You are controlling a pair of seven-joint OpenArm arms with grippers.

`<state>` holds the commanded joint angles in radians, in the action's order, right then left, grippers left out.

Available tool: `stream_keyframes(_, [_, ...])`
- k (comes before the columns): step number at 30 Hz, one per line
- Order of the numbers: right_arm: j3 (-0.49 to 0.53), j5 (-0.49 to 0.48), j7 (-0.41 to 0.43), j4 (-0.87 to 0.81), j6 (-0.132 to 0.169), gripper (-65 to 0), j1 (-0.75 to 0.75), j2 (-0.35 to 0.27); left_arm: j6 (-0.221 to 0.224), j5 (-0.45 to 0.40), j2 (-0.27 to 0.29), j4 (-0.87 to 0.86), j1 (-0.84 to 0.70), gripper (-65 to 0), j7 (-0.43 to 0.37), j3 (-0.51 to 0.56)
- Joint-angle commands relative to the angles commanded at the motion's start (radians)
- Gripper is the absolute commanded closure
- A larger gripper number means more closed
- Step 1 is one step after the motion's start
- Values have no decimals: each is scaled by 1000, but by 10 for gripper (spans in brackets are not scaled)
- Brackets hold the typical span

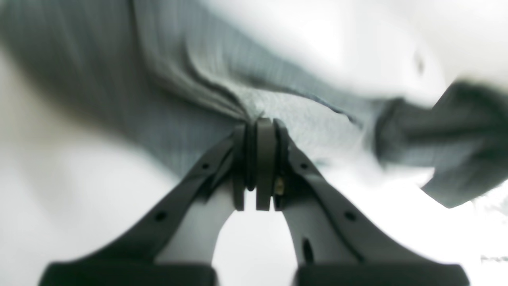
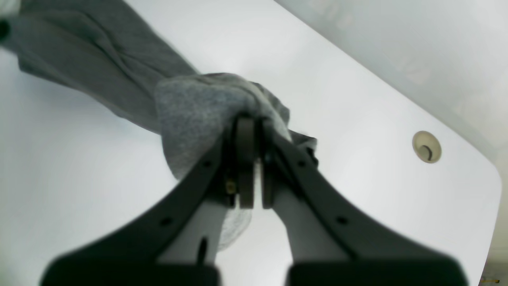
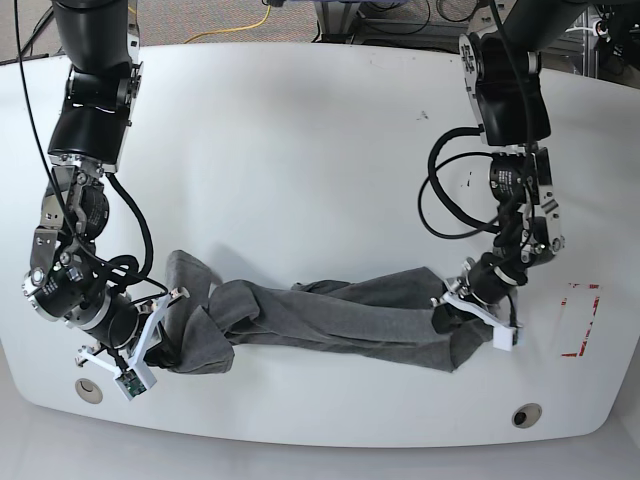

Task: Layout the t-shirt on the table in an organized manner, then fold the t-shirt properly
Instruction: 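Pull the held fabric away from the right gripper with the left gripper, then lift the shirt with both grippers and swing it up off the table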

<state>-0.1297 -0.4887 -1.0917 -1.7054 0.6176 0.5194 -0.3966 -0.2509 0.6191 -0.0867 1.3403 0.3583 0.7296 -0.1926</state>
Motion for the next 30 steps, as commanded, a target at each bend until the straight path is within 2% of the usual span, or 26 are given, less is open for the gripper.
stream_keyframes(8, [0,0,0,-15,0,0,0,0,0,0,-71,126,20,-6,0,2])
stream_keyframes(16, [2,6,0,-9,0,0,60,-2,0,0,-143,147,157,-6,0,2])
stream_keyframes(23, [3,6,0,3,0,0,149,-14,0,-3,-153,178,196,-6,17,-3])
stream_keyframes(30, [3,8,0,28,0,0,226,-12,0,-11,-147,334,167,-6,26,-51])
